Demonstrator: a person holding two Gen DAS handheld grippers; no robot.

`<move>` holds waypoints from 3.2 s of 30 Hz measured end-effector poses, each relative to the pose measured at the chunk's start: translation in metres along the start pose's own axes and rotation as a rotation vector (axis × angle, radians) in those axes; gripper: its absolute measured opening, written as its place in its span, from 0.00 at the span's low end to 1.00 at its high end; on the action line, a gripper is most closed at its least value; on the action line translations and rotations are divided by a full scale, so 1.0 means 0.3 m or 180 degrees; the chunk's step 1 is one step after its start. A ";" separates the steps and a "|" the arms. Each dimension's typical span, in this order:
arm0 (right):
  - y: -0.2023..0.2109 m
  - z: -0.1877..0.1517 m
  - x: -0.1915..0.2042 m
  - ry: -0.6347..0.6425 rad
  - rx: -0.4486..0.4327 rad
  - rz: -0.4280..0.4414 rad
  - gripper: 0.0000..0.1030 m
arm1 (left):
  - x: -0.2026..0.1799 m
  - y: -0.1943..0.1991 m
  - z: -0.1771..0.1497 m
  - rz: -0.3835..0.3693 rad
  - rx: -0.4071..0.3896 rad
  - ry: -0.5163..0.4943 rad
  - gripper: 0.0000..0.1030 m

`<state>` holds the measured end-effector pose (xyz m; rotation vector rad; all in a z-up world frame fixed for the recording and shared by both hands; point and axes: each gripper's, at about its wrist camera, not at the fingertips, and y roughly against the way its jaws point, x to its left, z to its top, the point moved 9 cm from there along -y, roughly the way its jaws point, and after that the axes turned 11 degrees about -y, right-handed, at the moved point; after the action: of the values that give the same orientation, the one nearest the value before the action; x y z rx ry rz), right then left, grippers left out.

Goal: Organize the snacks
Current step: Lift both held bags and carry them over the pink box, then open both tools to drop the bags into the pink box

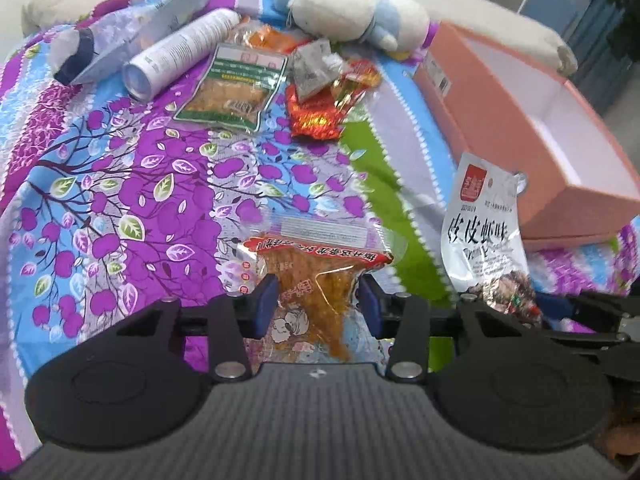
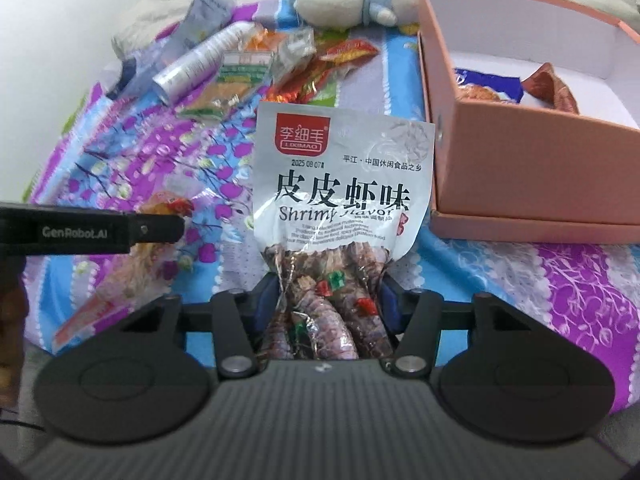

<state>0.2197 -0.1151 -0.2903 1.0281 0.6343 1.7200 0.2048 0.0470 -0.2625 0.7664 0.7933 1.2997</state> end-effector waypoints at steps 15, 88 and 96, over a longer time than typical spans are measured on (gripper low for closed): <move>0.287 0.014 0.052 0.0039 -0.0551 0.0108 0.53 | -0.077 0.283 0.011 -0.0049 -0.0445 0.0224 0.48; 0.061 0.592 -0.589 -0.0760 -0.0714 -0.0597 0.78 | -0.661 -0.312 0.790 -0.0830 -0.0215 -0.0466 0.68; 0.205 0.569 -0.498 -0.0629 -0.0915 -0.0518 0.78 | -0.634 -0.090 0.748 -0.0763 -0.0451 -0.0483 0.68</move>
<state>0.3590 -0.2851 -0.2069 0.9025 0.3231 1.4938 0.3912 -0.1544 -0.1537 0.6278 0.6427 1.0576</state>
